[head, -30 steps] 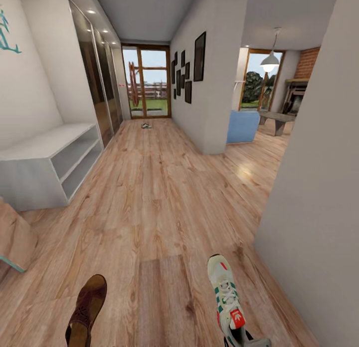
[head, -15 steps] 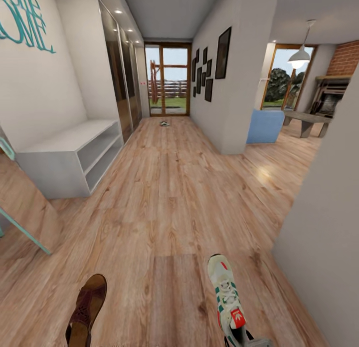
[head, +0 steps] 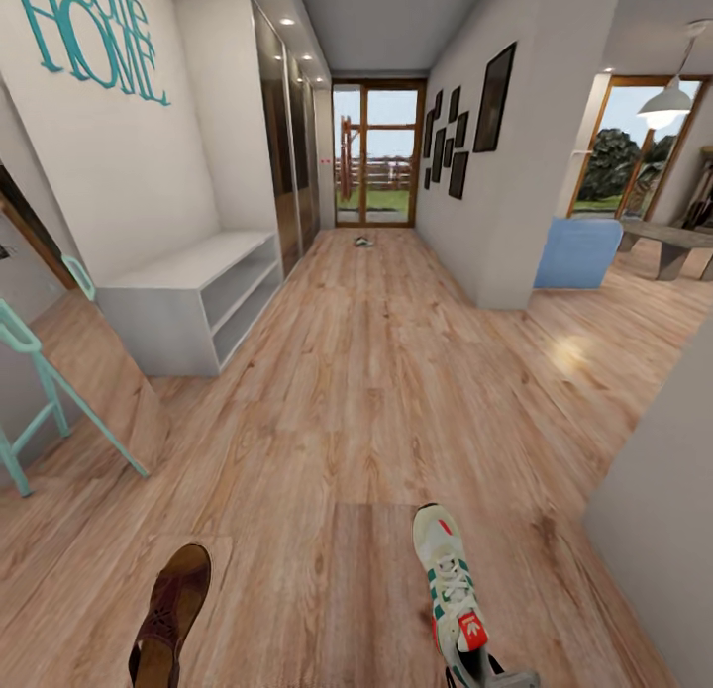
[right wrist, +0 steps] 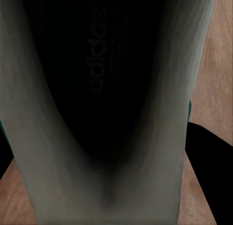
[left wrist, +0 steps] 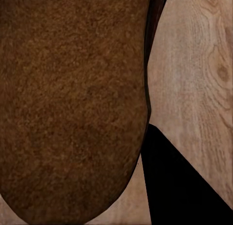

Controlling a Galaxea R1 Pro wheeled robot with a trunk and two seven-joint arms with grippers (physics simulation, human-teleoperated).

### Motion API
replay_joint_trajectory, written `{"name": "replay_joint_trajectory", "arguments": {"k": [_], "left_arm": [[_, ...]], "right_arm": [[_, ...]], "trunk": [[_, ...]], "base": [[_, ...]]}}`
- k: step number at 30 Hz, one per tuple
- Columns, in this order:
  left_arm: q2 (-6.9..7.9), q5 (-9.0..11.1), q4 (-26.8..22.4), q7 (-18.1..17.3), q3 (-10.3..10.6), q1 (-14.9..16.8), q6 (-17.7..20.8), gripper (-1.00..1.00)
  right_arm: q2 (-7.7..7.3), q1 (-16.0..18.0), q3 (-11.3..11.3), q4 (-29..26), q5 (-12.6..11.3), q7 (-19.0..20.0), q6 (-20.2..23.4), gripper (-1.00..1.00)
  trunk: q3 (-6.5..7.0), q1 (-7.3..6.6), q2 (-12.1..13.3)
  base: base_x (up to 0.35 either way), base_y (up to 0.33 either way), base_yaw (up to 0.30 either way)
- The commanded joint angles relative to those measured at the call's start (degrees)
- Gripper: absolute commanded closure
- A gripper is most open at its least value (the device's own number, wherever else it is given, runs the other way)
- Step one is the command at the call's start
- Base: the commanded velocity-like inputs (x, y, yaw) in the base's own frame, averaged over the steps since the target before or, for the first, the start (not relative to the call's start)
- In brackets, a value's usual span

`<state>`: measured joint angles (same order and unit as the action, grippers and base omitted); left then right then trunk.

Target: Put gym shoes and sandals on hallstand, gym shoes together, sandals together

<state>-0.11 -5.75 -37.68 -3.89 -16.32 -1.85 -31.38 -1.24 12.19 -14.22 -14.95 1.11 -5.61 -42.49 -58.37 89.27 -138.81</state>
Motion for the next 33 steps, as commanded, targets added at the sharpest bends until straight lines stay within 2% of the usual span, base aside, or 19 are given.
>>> {"name": "replay_joint_trajectory", "arguments": {"k": [1, 15, 33], "left_arm": [[-0.06, -0.76, -0.06, -0.17, -0.38, 0.00, -0.08, 1.00], [-0.06, -0.67, -0.03, -0.16, -0.53, 0.00, -0.08, 1.00], [-0.06, -0.67, -0.03, -0.16, -0.55, 0.00, -0.08, 1.00]], "right_arm": [[-0.02, 0.03, -0.45, 0.01, 0.12, -0.63, -0.08, 1.00], [0.01, 0.03, -0.53, 0.02, 0.12, -0.63, -0.07, 1.00], [0.01, 0.03, -0.54, 0.06, 0.12, -0.63, -0.08, 1.00]], "trunk": [[-0.08, -0.01, -0.02], [-0.61, -0.01, -0.02], [-1.31, -0.01, -0.02]], "base": [[-0.039, 0.000, 0.252], [-0.273, 0.098, 0.252], [-0.286, 0.198, 0.252]]}}
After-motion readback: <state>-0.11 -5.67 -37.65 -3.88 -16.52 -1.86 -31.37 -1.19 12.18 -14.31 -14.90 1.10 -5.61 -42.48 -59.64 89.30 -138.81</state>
